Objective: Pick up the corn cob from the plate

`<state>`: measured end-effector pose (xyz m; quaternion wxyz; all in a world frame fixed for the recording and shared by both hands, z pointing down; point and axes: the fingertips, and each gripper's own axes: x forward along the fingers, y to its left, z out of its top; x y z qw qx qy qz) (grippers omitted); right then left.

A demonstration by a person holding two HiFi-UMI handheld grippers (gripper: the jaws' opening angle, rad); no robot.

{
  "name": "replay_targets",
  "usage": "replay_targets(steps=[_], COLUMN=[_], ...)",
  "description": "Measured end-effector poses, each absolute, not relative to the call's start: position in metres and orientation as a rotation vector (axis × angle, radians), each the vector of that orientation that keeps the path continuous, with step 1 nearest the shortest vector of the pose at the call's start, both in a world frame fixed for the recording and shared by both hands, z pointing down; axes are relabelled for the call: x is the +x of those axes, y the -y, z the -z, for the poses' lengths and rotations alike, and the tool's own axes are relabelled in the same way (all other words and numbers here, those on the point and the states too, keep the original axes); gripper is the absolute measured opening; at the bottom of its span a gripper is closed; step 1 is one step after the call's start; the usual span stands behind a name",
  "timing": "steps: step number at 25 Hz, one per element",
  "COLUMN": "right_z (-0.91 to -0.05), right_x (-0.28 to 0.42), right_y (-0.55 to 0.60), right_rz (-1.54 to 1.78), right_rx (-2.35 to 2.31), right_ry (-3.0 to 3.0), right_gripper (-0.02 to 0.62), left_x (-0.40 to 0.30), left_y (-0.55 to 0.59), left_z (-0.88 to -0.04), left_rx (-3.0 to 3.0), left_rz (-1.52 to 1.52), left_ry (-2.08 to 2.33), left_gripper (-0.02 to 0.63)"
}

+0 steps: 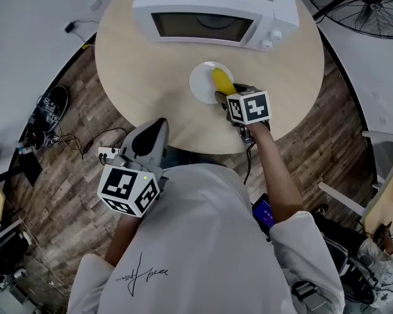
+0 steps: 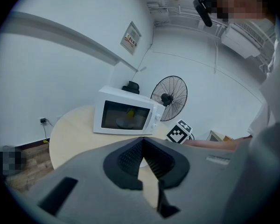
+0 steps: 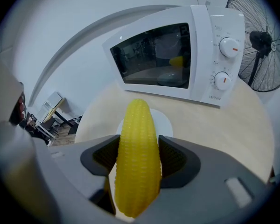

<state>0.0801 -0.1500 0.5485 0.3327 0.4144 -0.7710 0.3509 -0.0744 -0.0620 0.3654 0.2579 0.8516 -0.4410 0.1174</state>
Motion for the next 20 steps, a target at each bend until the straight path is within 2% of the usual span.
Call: replay_targets(steps=[20], right_z=[-0.521], right_x=[0.091], right_y=[0.125], right_rz=[-0.971], right_rx=[1.153], right_ry=[2.103], right_gripper=[0.268], left_x=[-0.061], left_y=[0.051], left_z=[-0.366], left_rx=[2.338], left_rz=[-0.320], left_ry=[1.149], left_gripper=[-0.009])
